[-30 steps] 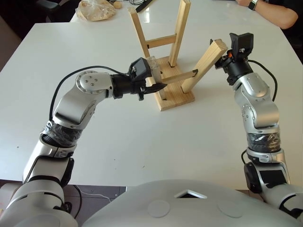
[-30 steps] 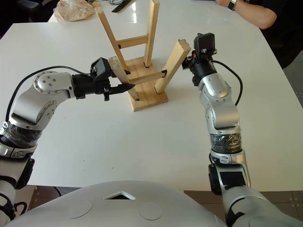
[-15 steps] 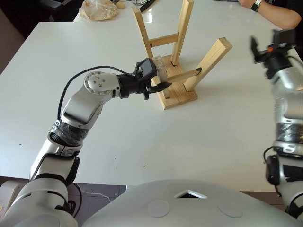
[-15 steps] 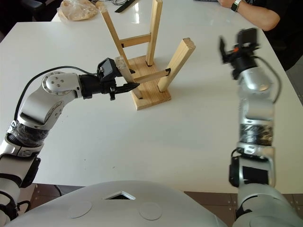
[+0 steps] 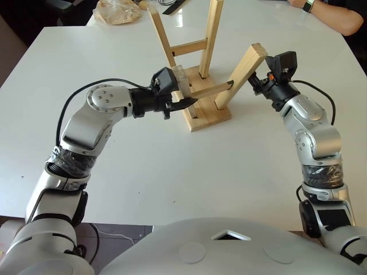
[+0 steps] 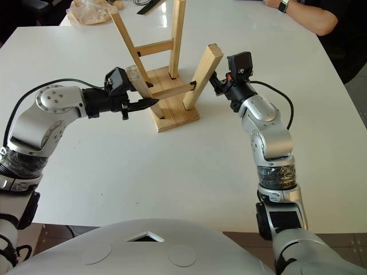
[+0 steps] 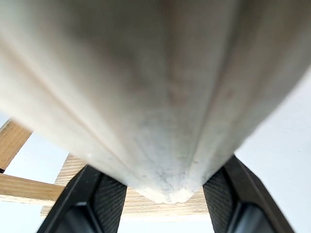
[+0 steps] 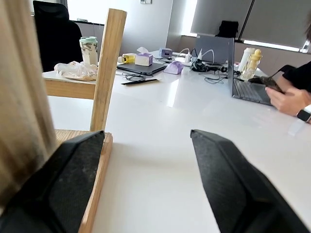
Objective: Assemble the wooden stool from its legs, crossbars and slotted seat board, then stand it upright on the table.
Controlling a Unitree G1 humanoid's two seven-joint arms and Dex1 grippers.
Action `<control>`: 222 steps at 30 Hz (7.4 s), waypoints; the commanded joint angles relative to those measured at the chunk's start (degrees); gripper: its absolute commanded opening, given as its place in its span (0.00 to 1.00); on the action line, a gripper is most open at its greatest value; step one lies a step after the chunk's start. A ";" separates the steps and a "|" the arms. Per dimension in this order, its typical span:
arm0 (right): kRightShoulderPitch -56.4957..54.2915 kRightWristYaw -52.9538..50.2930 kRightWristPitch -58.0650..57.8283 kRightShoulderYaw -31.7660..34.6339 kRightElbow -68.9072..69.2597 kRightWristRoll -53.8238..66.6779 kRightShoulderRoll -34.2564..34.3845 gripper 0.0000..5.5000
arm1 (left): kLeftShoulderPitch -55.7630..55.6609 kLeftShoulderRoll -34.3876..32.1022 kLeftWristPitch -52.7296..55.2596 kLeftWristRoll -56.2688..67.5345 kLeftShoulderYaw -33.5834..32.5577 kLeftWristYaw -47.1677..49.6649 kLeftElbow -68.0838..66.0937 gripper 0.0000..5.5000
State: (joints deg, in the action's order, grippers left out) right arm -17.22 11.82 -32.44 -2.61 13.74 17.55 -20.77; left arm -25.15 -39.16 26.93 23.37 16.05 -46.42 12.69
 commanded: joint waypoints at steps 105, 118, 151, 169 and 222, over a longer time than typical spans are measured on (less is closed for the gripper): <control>11.38 29.78 24.12 -5.84 -14.43 -1.87 -30.82 0.60 | 25.17 -1.86 -10.41 -11.97 -21.09 3.40 -11.46 0.78; -7.05 16.74 8.44 7.08 6.45 27.11 -13.73 0.60 | 18.39 1.63 -12.76 -16.40 -15.65 5.01 -16.89 0.78; -15.71 9.56 40.64 -11.55 -47.63 -17.29 15.68 0.60 | -1.88 15.59 -30.39 -25.70 -15.53 26.72 -51.77 0.78; -8.37 19.10 37.06 -9.75 -34.85 -18.48 7.93 0.60 | 6.14 17.12 -27.48 -24.81 -17.34 28.31 -43.60 0.78; -4.60 62.18 13.68 -1.50 -22.97 -1.49 -9.43 0.60 | 9.15 13.44 -21.41 -23.27 -21.56 25.30 -35.32 0.78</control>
State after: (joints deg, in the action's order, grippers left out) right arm -24.67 72.81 -17.80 -7.71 -9.67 15.74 -23.12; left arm -16.51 -24.36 4.72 -0.83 -4.37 -20.74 -22.88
